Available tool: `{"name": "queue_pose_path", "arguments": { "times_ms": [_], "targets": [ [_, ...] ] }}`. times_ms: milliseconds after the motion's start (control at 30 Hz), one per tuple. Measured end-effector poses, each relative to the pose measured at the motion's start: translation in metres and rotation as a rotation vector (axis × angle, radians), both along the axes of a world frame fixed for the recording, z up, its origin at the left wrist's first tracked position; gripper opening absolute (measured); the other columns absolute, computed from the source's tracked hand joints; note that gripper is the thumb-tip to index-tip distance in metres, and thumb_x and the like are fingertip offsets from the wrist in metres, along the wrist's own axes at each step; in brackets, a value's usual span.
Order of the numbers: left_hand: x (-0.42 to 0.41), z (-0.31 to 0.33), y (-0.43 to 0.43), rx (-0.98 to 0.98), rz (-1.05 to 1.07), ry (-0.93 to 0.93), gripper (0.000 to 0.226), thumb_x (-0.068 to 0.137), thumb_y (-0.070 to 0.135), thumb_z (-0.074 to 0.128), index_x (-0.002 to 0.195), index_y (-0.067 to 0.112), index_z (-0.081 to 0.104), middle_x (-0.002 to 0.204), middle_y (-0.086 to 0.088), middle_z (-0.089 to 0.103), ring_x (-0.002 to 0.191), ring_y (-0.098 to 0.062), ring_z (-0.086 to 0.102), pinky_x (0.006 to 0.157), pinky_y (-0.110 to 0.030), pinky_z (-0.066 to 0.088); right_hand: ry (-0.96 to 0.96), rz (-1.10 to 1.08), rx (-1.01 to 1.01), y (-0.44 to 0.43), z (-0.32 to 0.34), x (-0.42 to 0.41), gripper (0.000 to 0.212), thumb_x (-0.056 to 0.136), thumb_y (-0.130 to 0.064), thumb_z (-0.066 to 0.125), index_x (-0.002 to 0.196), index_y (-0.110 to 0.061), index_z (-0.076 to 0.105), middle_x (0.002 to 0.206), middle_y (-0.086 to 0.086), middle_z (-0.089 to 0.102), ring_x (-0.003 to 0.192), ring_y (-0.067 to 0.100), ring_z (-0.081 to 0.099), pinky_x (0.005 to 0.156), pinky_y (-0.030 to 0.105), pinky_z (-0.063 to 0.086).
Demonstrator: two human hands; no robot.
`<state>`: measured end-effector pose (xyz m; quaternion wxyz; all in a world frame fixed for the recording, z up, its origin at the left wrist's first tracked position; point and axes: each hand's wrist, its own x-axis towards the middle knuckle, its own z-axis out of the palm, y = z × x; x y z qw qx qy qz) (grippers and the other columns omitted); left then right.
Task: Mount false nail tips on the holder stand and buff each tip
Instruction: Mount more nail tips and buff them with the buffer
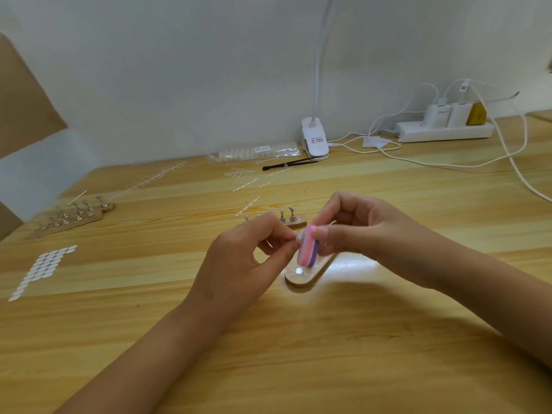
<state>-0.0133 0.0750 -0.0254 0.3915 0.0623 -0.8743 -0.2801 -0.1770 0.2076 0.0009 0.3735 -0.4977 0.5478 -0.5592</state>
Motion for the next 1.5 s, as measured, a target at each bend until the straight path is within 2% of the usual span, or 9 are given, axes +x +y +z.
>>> {"name": "queue_pose_path", "arguments": {
  "times_ms": [167, 333, 467, 633, 733, 900, 1167, 1333, 1500],
  "targets": [
    [0.001, -0.001, -0.002, 0.007, 0.008, 0.021, 0.004, 0.086, 0.015, 0.07, 0.089, 0.018, 0.068, 0.081, 0.013, 0.068, 0.076, -0.005, 0.066, 0.072, -0.019, 0.054, -0.051, -0.085, -0.064, -0.001, 0.0, -0.006, 0.022, 0.077, -0.03, 0.075, 0.093, -0.017, 0.069, 0.096, 0.008, 0.075, 0.091, 0.027, 0.071, 0.084, 0.033, 0.059],
    [0.0, -0.001, -0.002, -0.042, -0.002, -0.003, 0.007, 0.087, 0.015, 0.07, 0.092, 0.01, 0.071, 0.083, 0.008, 0.07, 0.079, -0.009, 0.067, 0.075, -0.023, 0.055, 0.0, 0.128, 0.072, 0.003, 0.002, -0.009, 0.022, 0.084, -0.024, 0.073, 0.099, -0.009, 0.067, 0.099, 0.012, 0.074, 0.093, 0.028, 0.071, 0.086, 0.033, 0.057],
    [0.001, 0.001, -0.004, -0.016, 0.005, 0.009, 0.006, 0.087, 0.013, 0.069, 0.092, 0.012, 0.07, 0.085, 0.01, 0.07, 0.082, -0.006, 0.067, 0.077, -0.015, 0.051, -0.074, -0.035, -0.037, -0.003, -0.003, -0.006, 0.022, 0.08, -0.028, 0.074, 0.096, -0.013, 0.069, 0.098, 0.01, 0.074, 0.092, 0.025, 0.072, 0.08, 0.025, 0.056],
    [0.001, -0.001, -0.002, -0.046, -0.037, -0.012, 0.008, 0.089, 0.012, 0.068, 0.095, 0.009, 0.072, 0.088, 0.003, 0.071, 0.084, -0.015, 0.068, 0.077, -0.035, 0.056, -0.076, 0.081, 0.042, -0.001, -0.002, -0.01, 0.023, 0.08, -0.028, 0.074, 0.097, -0.013, 0.068, 0.097, 0.01, 0.074, 0.092, 0.025, 0.071, 0.083, 0.029, 0.057],
    [0.001, 0.0, -0.003, -0.04, -0.078, -0.02, 0.007, 0.089, 0.014, 0.068, 0.095, 0.011, 0.072, 0.09, 0.003, 0.071, 0.086, -0.017, 0.068, 0.078, -0.039, 0.055, -0.046, 0.069, 0.029, -0.001, -0.003, -0.011, 0.022, 0.081, -0.029, 0.074, 0.096, -0.014, 0.071, 0.096, 0.007, 0.074, 0.088, 0.021, 0.071, 0.081, 0.027, 0.056],
    [0.001, 0.004, -0.003, 0.004, -0.127, -0.08, 0.011, 0.087, 0.027, 0.069, 0.092, 0.019, 0.073, 0.096, 0.009, 0.068, 0.089, -0.019, 0.064, 0.077, -0.03, 0.053, -0.192, -0.137, -0.034, -0.004, -0.004, -0.02, 0.033, 0.073, -0.03, 0.073, 0.1, -0.012, 0.069, 0.091, 0.006, 0.075, 0.085, 0.017, 0.072, 0.076, 0.02, 0.056],
    [0.003, 0.002, -0.015, 0.344, -0.051, -0.38, 0.01, 0.082, 0.03, 0.077, 0.085, 0.039, 0.075, 0.076, 0.021, 0.065, 0.066, 0.004, 0.053, 0.062, -0.01, 0.043, -0.231, -0.113, -0.013, -0.004, -0.006, -0.021, 0.031, 0.077, -0.026, 0.071, 0.103, -0.009, 0.068, 0.091, 0.006, 0.074, 0.085, 0.017, 0.072, 0.075, 0.02, 0.055],
    [0.001, -0.001, -0.016, 0.376, -0.041, -0.452, 0.01, 0.08, 0.033, 0.079, 0.084, 0.04, 0.074, 0.076, 0.025, 0.064, 0.062, 0.008, 0.053, 0.06, -0.006, 0.04, -0.249, -0.126, -0.012, -0.004, -0.005, -0.024, 0.026, 0.079, -0.024, 0.07, 0.102, -0.01, 0.069, 0.091, 0.005, 0.074, 0.085, 0.016, 0.071, 0.075, 0.02, 0.055],
    [-0.001, -0.003, -0.016, 0.365, -0.065, -0.469, 0.01, 0.076, 0.033, 0.08, 0.083, 0.038, 0.075, 0.098, 0.018, 0.066, 0.084, 0.002, 0.054, 0.068, -0.014, 0.043, -0.25, -0.127, -0.004, -0.003, -0.004, -0.026, 0.027, 0.08, -0.023, 0.069, 0.103, -0.009, 0.068, 0.092, 0.006, 0.074, 0.086, 0.016, 0.071, 0.075, 0.02, 0.055]
  ]
}}
